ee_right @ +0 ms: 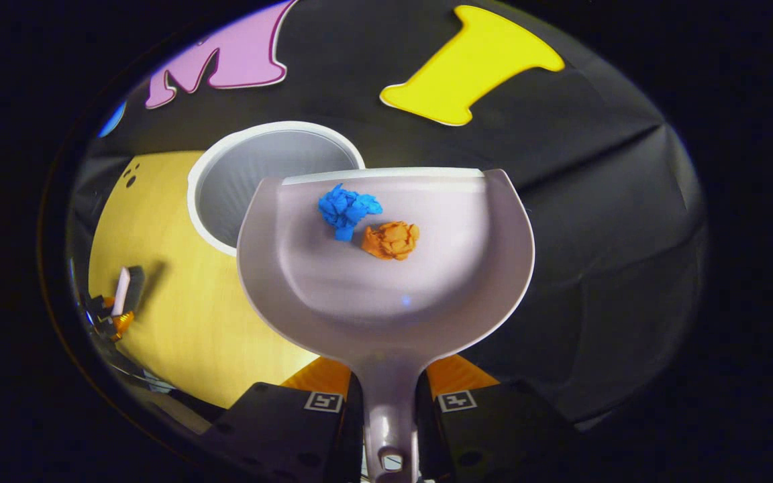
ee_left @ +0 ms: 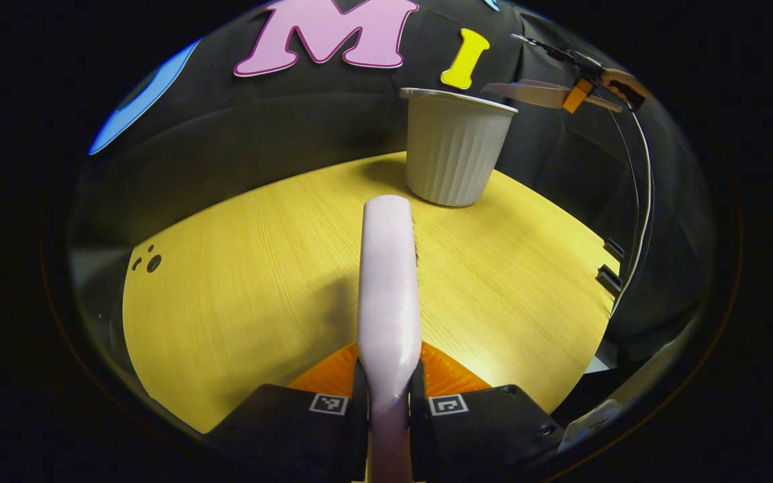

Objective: Pick up the small broom and dustpan from the desktop, sweep the trash into the dustpan with the broom, and then empty the trash into the garbage bin.

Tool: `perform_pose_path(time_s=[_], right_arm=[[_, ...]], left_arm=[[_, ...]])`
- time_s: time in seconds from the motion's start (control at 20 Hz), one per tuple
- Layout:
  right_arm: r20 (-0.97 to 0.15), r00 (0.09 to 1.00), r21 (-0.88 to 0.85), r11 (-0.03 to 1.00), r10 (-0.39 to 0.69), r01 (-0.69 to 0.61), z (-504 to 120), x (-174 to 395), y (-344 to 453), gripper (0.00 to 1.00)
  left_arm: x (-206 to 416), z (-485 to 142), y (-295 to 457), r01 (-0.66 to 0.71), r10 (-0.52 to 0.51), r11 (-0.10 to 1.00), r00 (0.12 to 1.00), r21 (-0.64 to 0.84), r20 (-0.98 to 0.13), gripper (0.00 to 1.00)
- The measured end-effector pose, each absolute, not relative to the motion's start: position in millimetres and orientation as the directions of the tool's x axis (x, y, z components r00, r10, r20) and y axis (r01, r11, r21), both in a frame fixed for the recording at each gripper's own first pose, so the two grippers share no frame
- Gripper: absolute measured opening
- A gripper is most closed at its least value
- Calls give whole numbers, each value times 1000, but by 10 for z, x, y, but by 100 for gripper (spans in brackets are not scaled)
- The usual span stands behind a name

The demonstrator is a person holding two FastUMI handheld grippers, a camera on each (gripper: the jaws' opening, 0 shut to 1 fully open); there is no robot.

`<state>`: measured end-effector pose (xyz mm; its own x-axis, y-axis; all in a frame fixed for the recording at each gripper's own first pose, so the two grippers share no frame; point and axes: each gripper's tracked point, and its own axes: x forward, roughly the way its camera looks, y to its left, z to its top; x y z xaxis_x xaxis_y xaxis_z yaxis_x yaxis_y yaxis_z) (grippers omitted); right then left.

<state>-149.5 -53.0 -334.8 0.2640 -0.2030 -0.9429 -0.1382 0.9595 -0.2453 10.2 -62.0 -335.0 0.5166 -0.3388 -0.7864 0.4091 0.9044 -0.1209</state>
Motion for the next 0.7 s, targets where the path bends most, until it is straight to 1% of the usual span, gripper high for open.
perform_pose_path(time_s=[0.05, 0.1, 0.25, 0.3, 0.35, 0.4, 0.45, 0.5, 0.6, 0.7], right_arm=[[-946, 249, -256, 952, -210, -167, -3298, -1505, -574, 36], [-948, 233, -261, 946, -215, -190, -3324, -1499, -599, 36], [-952, 193, -283, 923, -237, -260, -3311, -1459, -641, 35], [-953, 176, -290, 913, -248, -287, -3281, -1452, -675, 32], [-951, 161, -302, 899, -263, -316, -3250, -1433, -718, 35], [-949, 146, -315, 881, -281, -352, -3210, -1414, -757, 35], [-943, 137, -334, 858, -304, -390, -3161, -1381, -810, 32], [-936, 128, -349, 830, -327, -435, -3116, -1346, -867, 35], [-925, 111, -365, 770, -364, -522, -3052, -1288, -964, 35], [-916, 87, -367, 729, -392, -578, -3012, -1252, -1013, 35]], left_arm=[[99, -3355, -616, 411, -338, 904, 516, -119, -787, 29], [100, -3357, -615, 409, -338, 905, 516, -120, -787, 31], [106, -3374, -627, 405, -344, 905, 510, -133, -788, 29], [108, -3383, -631, 405, -347, 904, 508, -136, -788, 31], [111, -3394, -630, 407, -347, 903, 507, -135, -789, 31], [117, -3402, -621, 409, -344, 903, 507, -131, -790, 29], [121, -3412, -623, 412, -343, 902, 508, -127, -790, 29], [128, -3420, -627, 411, -342, 903, 506, -127, -792, 29], [159, -3442, -635, 412, -341, 902, 504, -126, -793, 28], [177, -3459, -640, 410, -340, 903, 504, -127, -794, 29]])
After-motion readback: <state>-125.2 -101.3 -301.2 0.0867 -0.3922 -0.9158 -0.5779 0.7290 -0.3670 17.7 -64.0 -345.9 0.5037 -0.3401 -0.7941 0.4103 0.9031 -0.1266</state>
